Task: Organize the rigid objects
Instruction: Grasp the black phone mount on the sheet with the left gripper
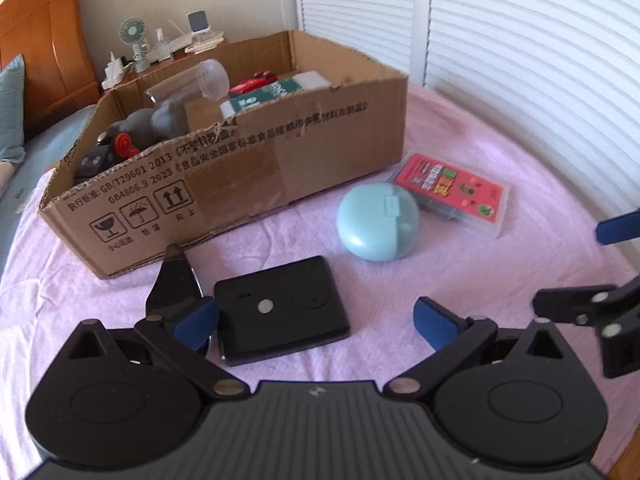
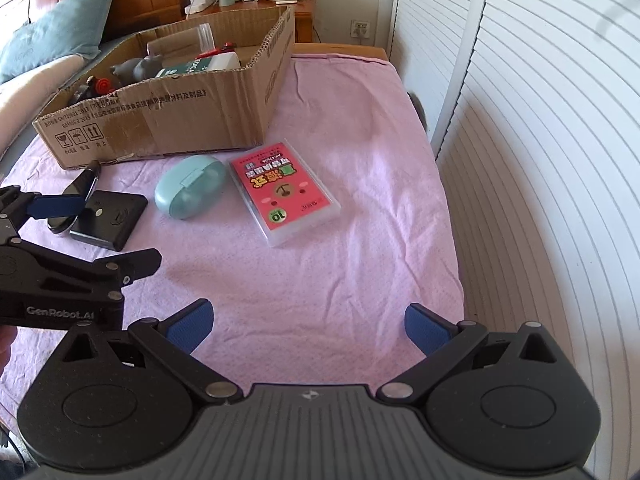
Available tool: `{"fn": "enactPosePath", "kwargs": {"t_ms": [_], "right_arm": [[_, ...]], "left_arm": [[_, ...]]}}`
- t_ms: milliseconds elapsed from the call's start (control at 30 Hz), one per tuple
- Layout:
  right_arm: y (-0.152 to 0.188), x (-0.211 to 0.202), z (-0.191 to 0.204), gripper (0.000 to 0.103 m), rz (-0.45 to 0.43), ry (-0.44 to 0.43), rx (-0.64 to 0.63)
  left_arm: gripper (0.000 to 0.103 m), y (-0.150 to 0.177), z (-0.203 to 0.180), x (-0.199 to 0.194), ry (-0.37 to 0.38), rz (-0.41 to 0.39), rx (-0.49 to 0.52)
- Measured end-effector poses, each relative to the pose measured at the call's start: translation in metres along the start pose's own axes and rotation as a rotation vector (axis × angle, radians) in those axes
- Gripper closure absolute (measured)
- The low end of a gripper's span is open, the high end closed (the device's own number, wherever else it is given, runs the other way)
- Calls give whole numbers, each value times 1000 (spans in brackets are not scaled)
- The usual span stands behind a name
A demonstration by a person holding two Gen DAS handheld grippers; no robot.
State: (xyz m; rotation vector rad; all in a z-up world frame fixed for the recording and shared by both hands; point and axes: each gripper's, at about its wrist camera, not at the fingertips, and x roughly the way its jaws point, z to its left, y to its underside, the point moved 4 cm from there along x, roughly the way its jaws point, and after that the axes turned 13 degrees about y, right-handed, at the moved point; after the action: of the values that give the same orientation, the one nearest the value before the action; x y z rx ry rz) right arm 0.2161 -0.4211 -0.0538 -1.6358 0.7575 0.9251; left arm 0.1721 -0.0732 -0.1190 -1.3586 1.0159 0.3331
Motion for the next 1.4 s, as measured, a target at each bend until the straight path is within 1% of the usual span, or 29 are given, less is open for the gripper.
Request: {"fn": "enactPosePath", "kwargs": {"t_ms": [100,167,200,333,400,467,500,533,700,833,933,1167,1400], "right_arm": [[0,1,0,0,0,1,2],[1,1,1,0,0,-2,-1],[1,1,2,0,0,-2,-3],[0,1,6,0,-5,2,-15],[0,0,7,0,-7,7,-20],[0,-1,8,0,-11,5,-22],[0,-2,8,0,-12,4,-24],[0,-3,9,0,-13,5,-28],[1,-7,11,0,-26,1,-44],[1,-8,18,0,-42,-22,-78],[3,-8,26,0,-48,-37,-118],[0,-9,48,0,-73,-57,-196],[-5,-13,67,0,-89,-66,-240]], "left_arm": [[0,2,6,0,6,-6,-46],[1,4,14,-1,28,-20,-112],[1,6,16,-2,14,-24,-132],[2,6,14,-2,-10,-21,-140],[10,3,13,-3,-12,-30,-137],[27,2,14,-6,-15,-42,-138],[33,2,15,-7,-16,-49,-138],[34,1,16,-8,-6,-46,-140],[34,8,16,-15,29,-30,-85],[34,21,18,-27,74,-8,-40],[34,33,23,-38,84,-1,-22],[34,52,39,-56,66,-10,-40],[34,62,67,-66,-4,-41,-124]]}}
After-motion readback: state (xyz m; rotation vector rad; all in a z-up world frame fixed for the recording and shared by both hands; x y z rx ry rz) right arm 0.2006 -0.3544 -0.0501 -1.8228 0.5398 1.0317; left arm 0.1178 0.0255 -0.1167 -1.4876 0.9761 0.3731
